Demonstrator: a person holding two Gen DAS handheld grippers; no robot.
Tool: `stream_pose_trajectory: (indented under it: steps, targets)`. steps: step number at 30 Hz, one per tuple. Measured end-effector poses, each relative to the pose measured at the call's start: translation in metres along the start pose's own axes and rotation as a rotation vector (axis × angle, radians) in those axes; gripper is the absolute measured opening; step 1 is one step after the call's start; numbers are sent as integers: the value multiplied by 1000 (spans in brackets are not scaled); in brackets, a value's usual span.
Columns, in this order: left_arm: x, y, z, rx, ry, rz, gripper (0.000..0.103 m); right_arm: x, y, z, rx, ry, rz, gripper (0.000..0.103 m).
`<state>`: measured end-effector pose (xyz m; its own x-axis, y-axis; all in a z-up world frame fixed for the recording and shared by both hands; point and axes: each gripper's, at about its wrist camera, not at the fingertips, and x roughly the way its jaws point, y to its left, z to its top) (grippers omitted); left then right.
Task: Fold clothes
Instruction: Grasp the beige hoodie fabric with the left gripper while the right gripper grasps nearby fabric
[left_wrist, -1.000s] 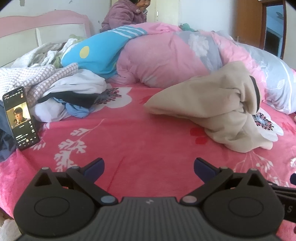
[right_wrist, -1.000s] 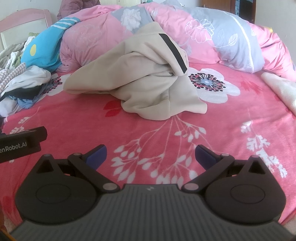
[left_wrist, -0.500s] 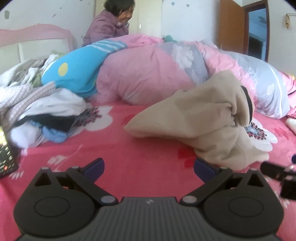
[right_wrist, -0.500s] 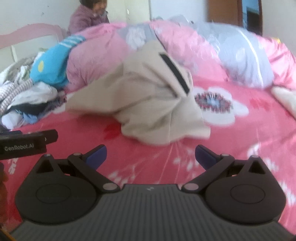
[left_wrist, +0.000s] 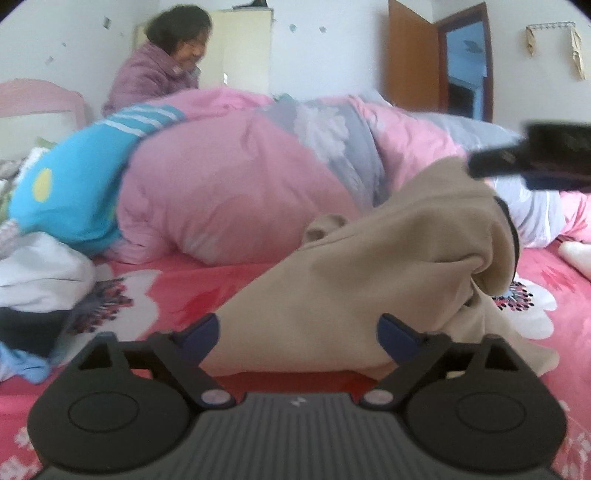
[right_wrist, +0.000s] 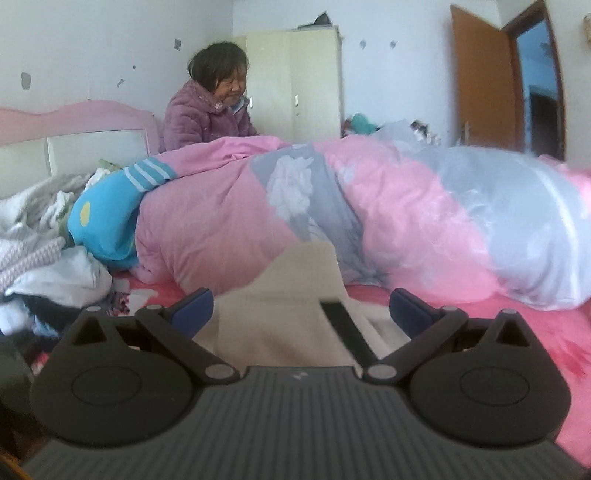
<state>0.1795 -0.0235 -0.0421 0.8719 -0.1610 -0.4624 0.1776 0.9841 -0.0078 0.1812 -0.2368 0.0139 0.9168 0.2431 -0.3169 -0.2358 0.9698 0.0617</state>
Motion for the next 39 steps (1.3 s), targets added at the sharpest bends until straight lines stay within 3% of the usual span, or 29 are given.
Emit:
stream_pose_trajectory:
  steps: [8,10,12,18,24,26,29,34,36,39]
  targets:
    - [40,7,-2,-63,94,-24,44,91,-17,8,77,155,8,100]
    - [42,6,-4,-57,115,-31,26,98,-18,3,93,186,31,85]
    - [44,4,-7,-47,142,-35,16,93,-15,-2,103,192,63,72]
    - [30,-7,-19,-40,169,-71,7,47,-11,-13,125,198,116,47]
    - [-4,-15,-39,-36,174,-111,8,-2,-6,-25,147,209,167,18]
    - [-17,-14,-42,-48,162,-123,9,-19,-2,-36,146,227,182,14]
    - [-37,-12,-41,-59,113,-126,22,-37,6,-54,120,256,195,10]
    - [-57,-9,-26,-86,58,-144,65,-59,17,-84,121,309,229,7]
    - [-59,-12,-16,-86,42,-146,66,-67,21,-95,125,337,240,7]
    - [-56,-24,-4,-67,27,-157,82,-81,29,-110,121,356,248,6]
